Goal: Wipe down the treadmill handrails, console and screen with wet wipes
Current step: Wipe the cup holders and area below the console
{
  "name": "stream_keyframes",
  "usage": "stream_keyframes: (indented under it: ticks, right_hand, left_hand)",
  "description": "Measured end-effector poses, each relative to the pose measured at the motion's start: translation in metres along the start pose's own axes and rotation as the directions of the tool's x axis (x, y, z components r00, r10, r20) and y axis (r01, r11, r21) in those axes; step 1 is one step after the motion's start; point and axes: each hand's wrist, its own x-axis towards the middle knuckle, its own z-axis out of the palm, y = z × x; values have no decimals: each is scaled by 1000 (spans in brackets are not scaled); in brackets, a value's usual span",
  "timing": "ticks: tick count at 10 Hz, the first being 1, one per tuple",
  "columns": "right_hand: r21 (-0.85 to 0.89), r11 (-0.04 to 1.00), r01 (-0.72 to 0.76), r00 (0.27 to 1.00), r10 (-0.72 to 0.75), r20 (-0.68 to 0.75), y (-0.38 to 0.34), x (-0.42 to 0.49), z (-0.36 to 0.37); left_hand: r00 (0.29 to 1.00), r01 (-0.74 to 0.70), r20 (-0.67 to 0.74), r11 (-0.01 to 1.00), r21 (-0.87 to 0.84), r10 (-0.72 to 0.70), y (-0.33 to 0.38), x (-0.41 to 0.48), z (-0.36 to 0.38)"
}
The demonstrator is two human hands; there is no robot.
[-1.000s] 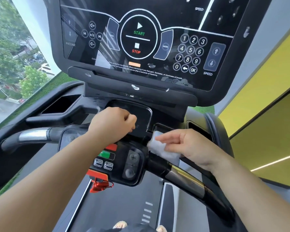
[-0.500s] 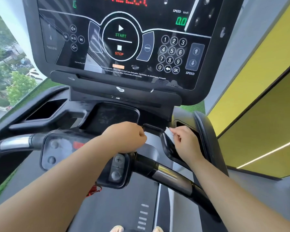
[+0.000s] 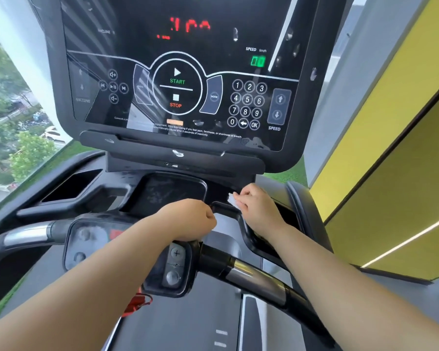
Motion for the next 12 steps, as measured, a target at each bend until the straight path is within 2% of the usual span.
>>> stream_keyframes:
  ticks: [1, 3, 4, 5, 6, 7, 8, 9, 10, 11, 12]
  right_hand:
    - [-44, 998, 45, 995, -41, 90, 16, -19, -12]
    - [123, 970, -211, 977, 207, 44, -10, 0, -3]
    - [156, 949, -275, 961, 277, 10, -17, 10, 5]
    - [169, 951, -260, 960, 273, -64, -7, 5, 12]
    - [154, 958, -242, 968, 249, -26, -21, 17, 21]
    - [-2, 995, -103, 994, 103, 32, -43, 33, 33]
    - [-102, 993, -50, 997, 56, 51, -51, 36, 29]
    - [-74, 997, 29, 993, -20, 118, -57, 41, 34]
    - [-95, 994, 51, 982, -33, 184, -73, 50, 46]
    - [-29, 997, -72, 988, 75, 137, -90, 60, 50]
    - [-122, 992, 28, 971, 2, 238, -98, 59, 45]
  left_hand:
    - [999, 2, -32, 1000, 11, -2, -2, -3, 1]
    - [998, 5, -57, 1000, 26, -3, -2, -3, 3]
    - [992, 1, -123, 1000, 22, 2, -1, -8, 1]
    - [968, 18, -251, 999, 37, -8, -9, -23, -10]
    - [920, 112, -378, 994, 5, -102, -38, -40, -23]
    - [864, 222, -433, 967, -128, -256, -77, -55, -27]
    - [845, 250, -416, 935, -250, -337, -106, -63, -23]
    - [848, 230, -417, 937, -264, -326, -116, -63, -19]
    - [845, 215, -443, 950, -227, -298, -116, -63, -16]
    - [840, 186, -479, 964, -189, -256, -119, -62, -12]
    - [833, 155, -508, 974, -166, -219, -123, -60, -8]
